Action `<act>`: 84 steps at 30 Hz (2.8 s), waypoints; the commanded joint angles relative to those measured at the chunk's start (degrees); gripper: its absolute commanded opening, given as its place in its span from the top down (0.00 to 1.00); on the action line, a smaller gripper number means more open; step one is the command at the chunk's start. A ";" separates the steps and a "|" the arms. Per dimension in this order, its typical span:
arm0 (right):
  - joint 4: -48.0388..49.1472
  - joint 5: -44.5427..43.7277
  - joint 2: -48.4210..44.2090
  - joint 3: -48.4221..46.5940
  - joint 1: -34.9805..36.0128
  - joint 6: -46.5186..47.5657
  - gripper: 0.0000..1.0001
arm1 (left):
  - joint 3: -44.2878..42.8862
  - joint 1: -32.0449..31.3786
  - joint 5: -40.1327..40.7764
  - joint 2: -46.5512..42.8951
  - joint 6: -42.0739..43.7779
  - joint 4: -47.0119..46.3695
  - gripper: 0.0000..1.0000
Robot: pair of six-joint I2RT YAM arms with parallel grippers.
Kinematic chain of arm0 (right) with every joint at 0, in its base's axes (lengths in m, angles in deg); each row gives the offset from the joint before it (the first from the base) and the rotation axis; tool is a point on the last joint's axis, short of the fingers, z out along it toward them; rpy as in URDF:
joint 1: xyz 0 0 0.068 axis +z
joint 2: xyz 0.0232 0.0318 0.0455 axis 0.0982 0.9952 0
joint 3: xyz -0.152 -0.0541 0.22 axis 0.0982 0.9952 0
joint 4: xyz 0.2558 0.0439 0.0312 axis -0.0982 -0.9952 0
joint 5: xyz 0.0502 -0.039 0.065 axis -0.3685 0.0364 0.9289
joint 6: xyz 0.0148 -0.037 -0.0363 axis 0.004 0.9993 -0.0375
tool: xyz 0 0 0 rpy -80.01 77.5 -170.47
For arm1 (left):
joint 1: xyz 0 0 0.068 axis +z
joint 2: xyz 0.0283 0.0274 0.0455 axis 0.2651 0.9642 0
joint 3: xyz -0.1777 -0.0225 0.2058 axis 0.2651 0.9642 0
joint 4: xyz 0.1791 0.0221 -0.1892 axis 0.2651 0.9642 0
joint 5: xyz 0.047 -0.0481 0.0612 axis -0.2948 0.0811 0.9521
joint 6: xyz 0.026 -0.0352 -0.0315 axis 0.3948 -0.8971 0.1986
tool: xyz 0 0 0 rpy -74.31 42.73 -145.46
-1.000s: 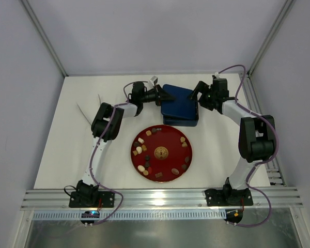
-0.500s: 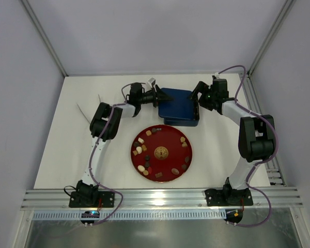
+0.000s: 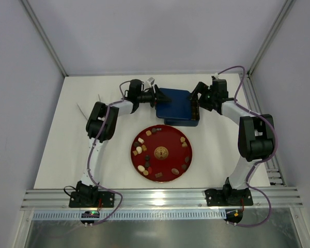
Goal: Pack the chocolate
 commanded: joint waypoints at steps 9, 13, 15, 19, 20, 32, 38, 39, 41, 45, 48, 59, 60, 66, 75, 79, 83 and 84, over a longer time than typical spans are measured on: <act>2.75 0.40 0.93 -0.04 0.37 -0.46 0.05 | -5.20 0.25 1.85 -4.04 13.82 21.62 0.45; 2.84 0.48 0.93 0.05 0.46 -0.38 0.05 | -5.11 0.60 2.29 -4.74 14.09 23.65 0.43; 2.84 0.48 0.93 0.05 0.46 -0.46 0.05 | -5.11 0.60 2.46 -5.53 14.18 24.17 0.41; 3.28 1.10 1.28 0.05 0.55 -0.64 0.06 | -5.37 1.39 2.73 -6.67 14.88 25.75 0.41; 3.28 1.19 1.37 0.14 0.72 -0.73 0.06 | -5.64 1.48 2.73 -6.68 15.05 25.93 0.41; 5.03 3.21 2.78 0.14 1.69 -1.96 0.06 | -4.06 3.24 0.88 -8.96 15.76 28.39 0.38; 5.82 3.65 3.39 0.31 2.30 -2.49 0.07 | -3.62 4.03 0.79 -10.36 16.55 30.50 0.36; 5.91 3.65 3.48 0.49 2.31 -2.57 0.07 | -3.44 4.38 0.79 -10.63 16.81 30.76 0.36; 6.00 3.82 3.48 0.49 2.48 -2.58 0.07 | -2.74 4.90 0.62 -11.33 16.81 30.77 0.36; 6.09 3.91 3.74 0.31 2.57 -2.75 0.07 | -2.04 5.70 0.79 -12.13 17.43 31.47 0.37; 6.27 3.91 3.83 0.14 2.57 -2.84 0.07 | -2.65 6.05 1.41 -12.04 19.88 34.19 0.37; 6.09 4.35 4.97 -0.74 3.18 -3.19 0.10 | -6.25 6.05 4.31 -10.11 24.72 41.57 0.43; 6.18 4.35 5.15 -0.92 3.27 -3.10 0.11 | -6.69 5.96 4.66 -9.84 25.07 42.01 0.43; 5.30 4.35 6.03 -1.97 3.89 -2.84 0.12 | -13.71 5.52 6.06 -6.33 29.20 50.17 0.45; 5.39 4.53 6.12 -2.06 3.98 -2.66 0.12 | -18.56 4.73 9.05 -2.46 33.15 57.30 0.47; 5.39 4.62 6.21 -2.15 3.89 -2.75 0.12 | -19.70 4.73 10.81 -1.49 34.92 60.12 0.47; 5.48 4.70 6.03 -2.32 3.98 -2.75 0.12 | -19.96 4.73 12.13 -1.40 36.15 61.35 0.47; 5.48 4.70 6.12 -2.41 3.98 -2.75 0.12 | -20.14 4.64 12.22 -1.40 36.50 61.53 0.47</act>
